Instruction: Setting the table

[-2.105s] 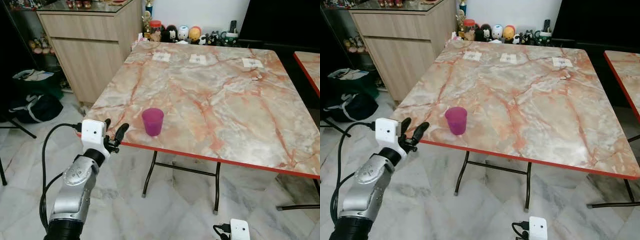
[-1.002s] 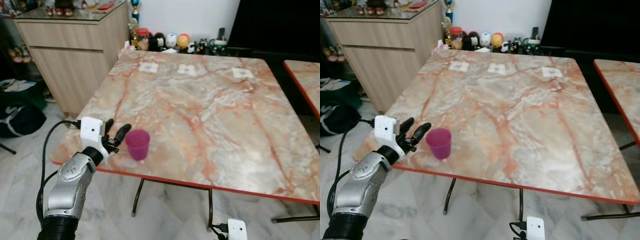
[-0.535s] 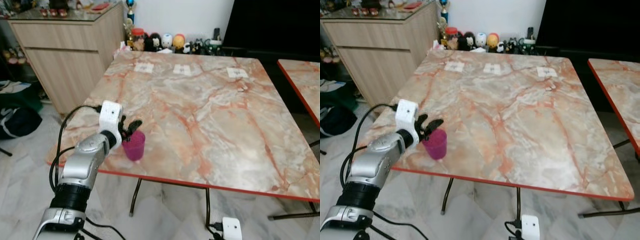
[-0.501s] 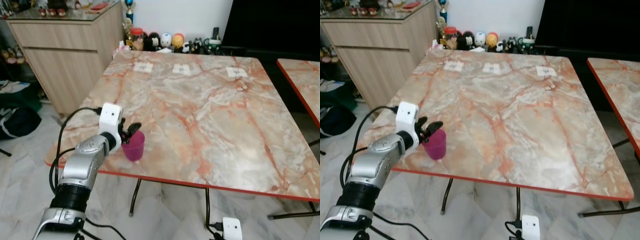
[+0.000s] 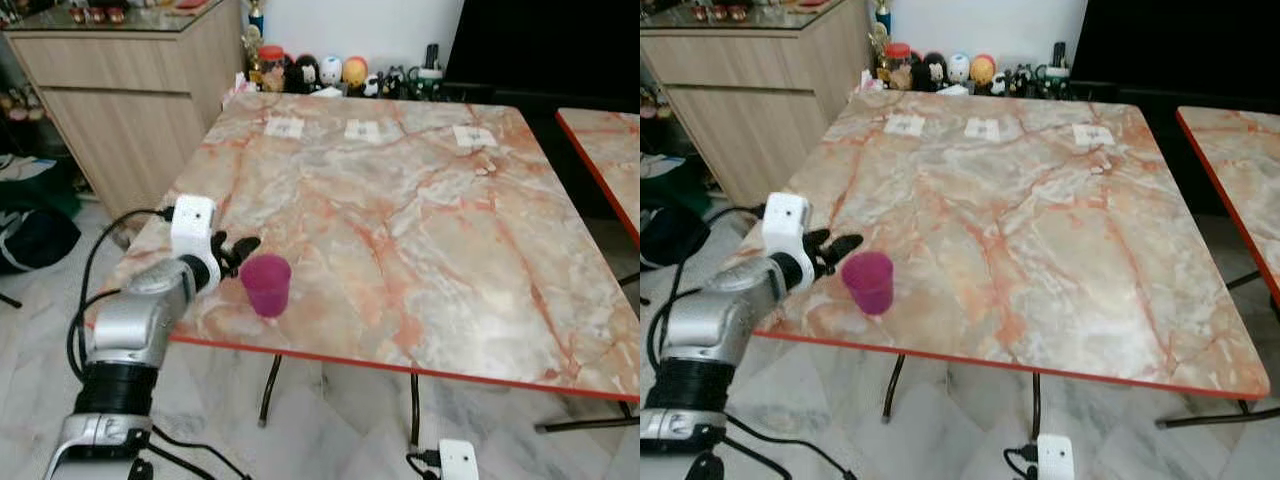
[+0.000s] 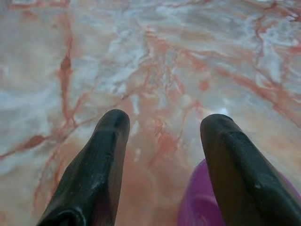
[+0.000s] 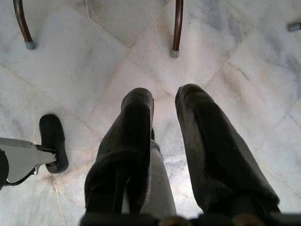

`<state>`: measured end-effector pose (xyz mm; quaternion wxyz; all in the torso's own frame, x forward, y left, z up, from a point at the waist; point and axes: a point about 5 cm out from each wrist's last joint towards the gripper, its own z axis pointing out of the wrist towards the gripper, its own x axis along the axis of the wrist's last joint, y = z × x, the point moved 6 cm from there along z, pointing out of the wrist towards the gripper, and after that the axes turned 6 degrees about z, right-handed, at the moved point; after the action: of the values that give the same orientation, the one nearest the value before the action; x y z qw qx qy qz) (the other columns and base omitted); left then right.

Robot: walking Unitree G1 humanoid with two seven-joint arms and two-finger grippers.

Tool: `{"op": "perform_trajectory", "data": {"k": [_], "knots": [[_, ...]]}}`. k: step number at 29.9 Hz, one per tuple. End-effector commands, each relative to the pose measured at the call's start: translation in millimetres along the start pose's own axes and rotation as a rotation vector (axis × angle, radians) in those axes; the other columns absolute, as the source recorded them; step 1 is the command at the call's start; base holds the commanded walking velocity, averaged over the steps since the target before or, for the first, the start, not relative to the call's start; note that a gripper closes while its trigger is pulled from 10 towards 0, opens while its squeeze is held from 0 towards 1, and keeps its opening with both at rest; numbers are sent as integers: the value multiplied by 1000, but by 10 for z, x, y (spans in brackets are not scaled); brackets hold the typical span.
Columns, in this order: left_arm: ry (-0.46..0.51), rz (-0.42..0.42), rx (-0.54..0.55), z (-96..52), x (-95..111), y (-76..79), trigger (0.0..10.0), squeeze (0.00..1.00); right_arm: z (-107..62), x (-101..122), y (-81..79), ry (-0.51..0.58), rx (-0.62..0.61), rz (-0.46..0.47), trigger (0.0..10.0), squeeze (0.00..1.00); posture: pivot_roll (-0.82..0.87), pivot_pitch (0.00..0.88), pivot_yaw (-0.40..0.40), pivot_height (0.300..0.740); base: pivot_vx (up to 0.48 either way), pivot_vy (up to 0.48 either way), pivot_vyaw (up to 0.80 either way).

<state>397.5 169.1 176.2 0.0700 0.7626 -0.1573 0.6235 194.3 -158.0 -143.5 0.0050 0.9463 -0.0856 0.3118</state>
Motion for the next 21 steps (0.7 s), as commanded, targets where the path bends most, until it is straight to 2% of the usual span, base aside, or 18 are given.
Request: {"op": "perform_trajectory", "data": {"k": [1,2,6,10,21], "knots": [[-36,3,-33,-36,-73,48,10000,0,-11,-64,-42,-19,4,-7,10000,0,130,31,-22,740,0,0,0],[-65,12,-49,-66,-129,66,10000,0,-10,-63,-33,-21,8,-11,10000,0,128,28,-21,740,0,0,0],[-82,29,-114,-119,-172,163,10000,0,-8,-52,3,-19,6,-11,10000,0,133,18,-16,740,0,0,0],[-130,13,-105,-121,-270,162,10000,0,-10,-60,9,-19,5,-10,10000,0,125,8,-12,740,0,0,0],[-153,8,-113,-118,-282,206,10000,0,-10,-64,12,-22,-1,-1,10000,0,123,16,-9,740,0,0,0]]}}
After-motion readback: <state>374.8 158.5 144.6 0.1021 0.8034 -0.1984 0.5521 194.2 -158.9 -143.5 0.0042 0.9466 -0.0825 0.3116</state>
